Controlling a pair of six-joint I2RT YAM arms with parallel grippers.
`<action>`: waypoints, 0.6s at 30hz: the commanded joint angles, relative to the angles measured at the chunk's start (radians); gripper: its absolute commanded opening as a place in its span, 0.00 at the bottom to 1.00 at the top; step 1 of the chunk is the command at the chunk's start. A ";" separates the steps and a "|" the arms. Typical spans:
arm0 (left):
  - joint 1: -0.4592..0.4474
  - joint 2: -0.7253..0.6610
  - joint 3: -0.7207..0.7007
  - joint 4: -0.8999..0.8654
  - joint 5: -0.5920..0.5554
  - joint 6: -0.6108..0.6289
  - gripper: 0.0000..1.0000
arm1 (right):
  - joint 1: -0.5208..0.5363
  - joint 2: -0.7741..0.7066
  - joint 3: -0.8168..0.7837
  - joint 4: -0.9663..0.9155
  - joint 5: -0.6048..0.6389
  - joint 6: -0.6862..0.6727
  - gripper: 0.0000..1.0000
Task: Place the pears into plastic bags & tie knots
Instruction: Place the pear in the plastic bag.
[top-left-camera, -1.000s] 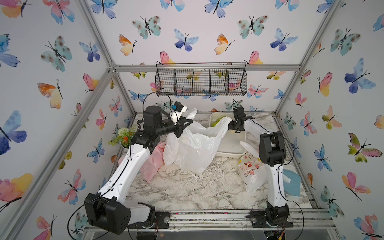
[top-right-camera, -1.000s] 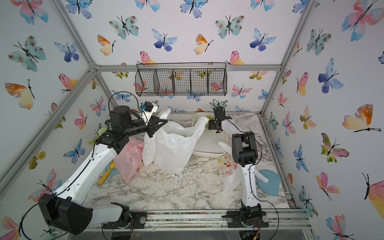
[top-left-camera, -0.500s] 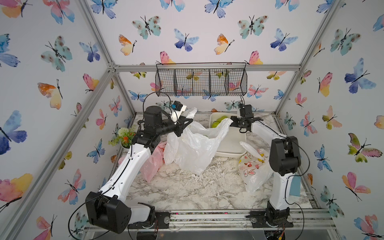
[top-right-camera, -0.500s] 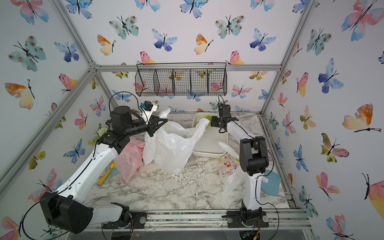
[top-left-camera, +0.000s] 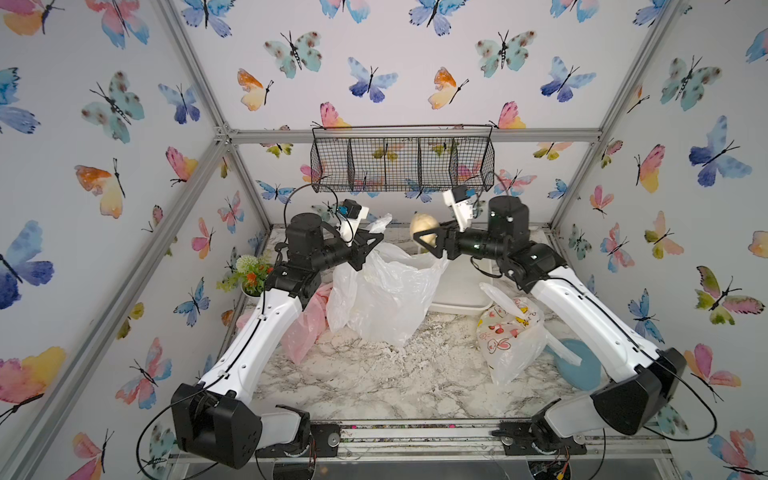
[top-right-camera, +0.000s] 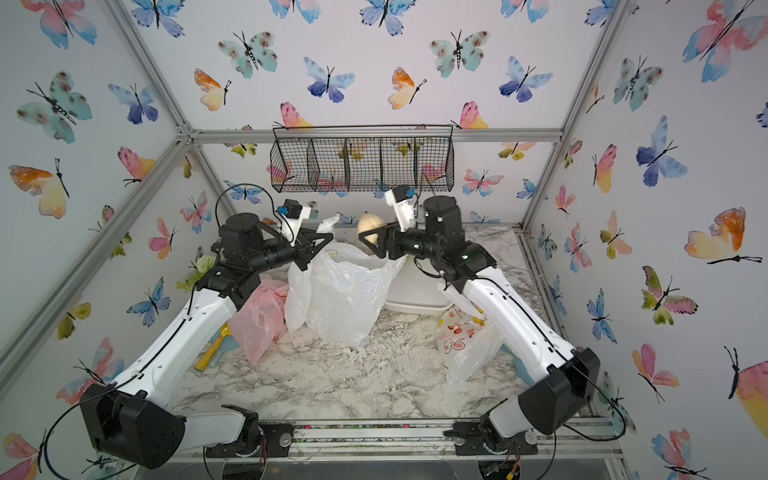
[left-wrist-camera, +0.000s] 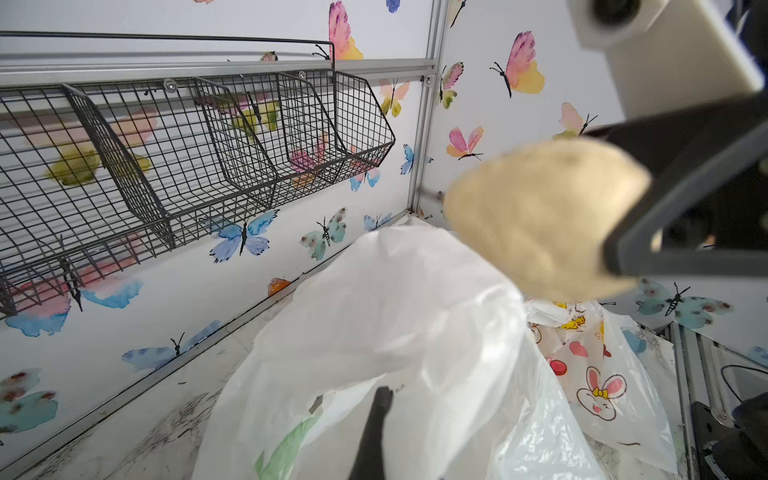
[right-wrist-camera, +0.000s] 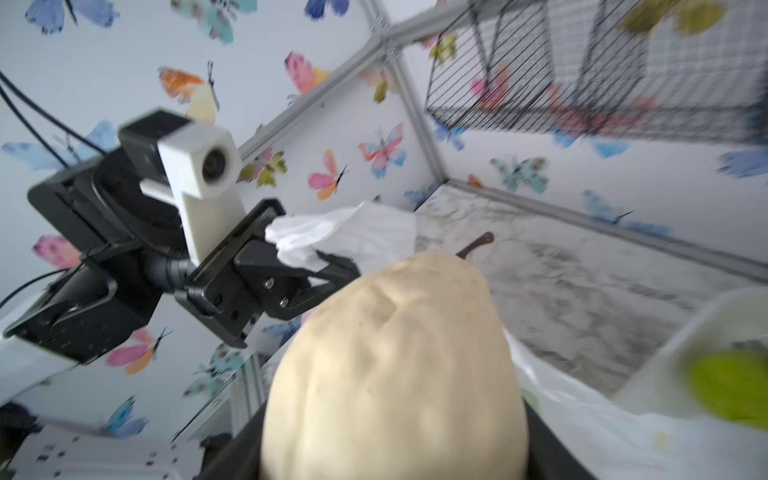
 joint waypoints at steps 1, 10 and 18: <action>-0.003 -0.053 -0.032 0.055 0.005 -0.031 0.00 | 0.037 0.111 0.020 -0.031 -0.132 0.074 0.38; -0.011 -0.148 -0.195 0.164 0.084 -0.072 0.00 | 0.144 0.222 -0.205 0.136 -0.188 0.332 0.28; -0.022 -0.187 -0.302 0.238 0.125 -0.153 0.00 | 0.182 0.321 -0.211 0.097 0.261 0.412 0.48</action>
